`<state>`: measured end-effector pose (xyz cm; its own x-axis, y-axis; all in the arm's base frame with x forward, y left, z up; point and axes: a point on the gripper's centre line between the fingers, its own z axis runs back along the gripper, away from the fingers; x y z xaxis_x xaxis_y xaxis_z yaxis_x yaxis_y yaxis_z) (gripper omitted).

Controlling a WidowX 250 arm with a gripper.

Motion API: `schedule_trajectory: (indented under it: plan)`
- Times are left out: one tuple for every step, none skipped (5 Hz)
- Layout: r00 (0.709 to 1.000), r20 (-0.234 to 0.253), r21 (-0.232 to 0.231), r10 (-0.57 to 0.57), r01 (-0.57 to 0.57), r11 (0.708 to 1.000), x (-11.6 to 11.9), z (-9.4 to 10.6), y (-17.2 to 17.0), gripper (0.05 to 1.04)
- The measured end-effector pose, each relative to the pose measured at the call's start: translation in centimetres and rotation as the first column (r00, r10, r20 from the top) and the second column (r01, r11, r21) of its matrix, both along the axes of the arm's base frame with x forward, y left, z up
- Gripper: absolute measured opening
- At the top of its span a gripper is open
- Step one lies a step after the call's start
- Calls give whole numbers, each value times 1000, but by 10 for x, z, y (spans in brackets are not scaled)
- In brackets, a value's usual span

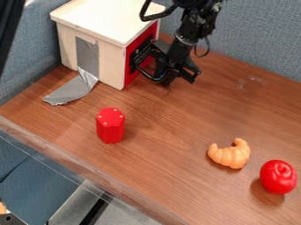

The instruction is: Open the drawer

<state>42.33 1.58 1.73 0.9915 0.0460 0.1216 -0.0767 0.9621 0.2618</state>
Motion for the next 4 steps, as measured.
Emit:
schedule_trajectory:
  plan:
    - [1000, -1, -19, 5, -5, 1000, 0, -1, -3, 137]
    - [1000, -7, -47, 3, -3, 999, -1, -2, -10, 137]
    - [1000, -12, -60, 1, -1, 998, -2, -2, -17, 136]
    - [1000, -10, -75, -7, 6, 997, -3, -3, -30, 137]
